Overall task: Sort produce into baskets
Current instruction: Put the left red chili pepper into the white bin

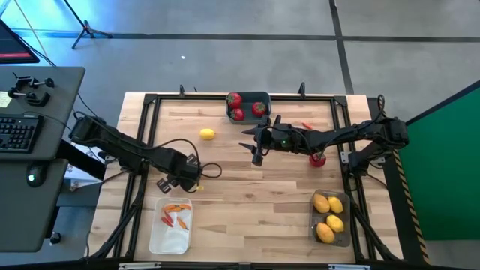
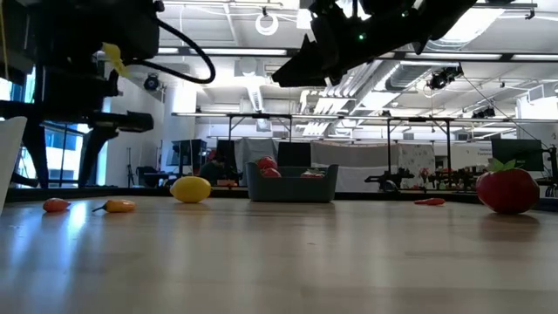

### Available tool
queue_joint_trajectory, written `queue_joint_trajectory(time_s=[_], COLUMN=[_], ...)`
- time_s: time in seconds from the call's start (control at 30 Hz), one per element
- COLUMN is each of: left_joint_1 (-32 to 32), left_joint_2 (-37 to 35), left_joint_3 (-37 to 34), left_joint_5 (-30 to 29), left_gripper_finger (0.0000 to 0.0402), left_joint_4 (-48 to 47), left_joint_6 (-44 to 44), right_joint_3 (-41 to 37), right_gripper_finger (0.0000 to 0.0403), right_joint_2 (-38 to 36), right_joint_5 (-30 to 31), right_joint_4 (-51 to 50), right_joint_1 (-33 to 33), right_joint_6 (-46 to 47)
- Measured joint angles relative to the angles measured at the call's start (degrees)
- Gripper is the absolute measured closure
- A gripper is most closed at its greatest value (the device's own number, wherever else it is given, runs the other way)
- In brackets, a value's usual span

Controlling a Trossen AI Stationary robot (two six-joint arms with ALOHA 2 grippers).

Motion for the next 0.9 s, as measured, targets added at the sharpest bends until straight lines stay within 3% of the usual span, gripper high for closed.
queue_joint_trajectory(time_s=[0.43, 0.7, 0.9], left_joint_1=[0.2, 0.3, 2.6], left_joint_2=[-0.2, -0.3, -1.1], left_joint_3=[-6.8, -5.3, -0.5], left_joint_5=[0.3, 0.0, 0.0], left_gripper_finger=[0.0312, 0.0390, 0.0395], left_joint_4=[3.7, 3.9, 0.1], left_joint_6=[-1.7, -2.9, -5.2], right_joint_3=[0.0, 0.0, 0.0], right_gripper_finger=[0.0204, 0.0204, 0.0204], right_joint_2=[0.0, 0.0, 0.0], right_joint_5=[0.0, 0.0, 0.0], right_joint_4=[-0.2, -0.1, 0.0], right_joint_1=[0.0, 0.0, 0.0], right_joint_6=[0.0, 0.0, 0.0])
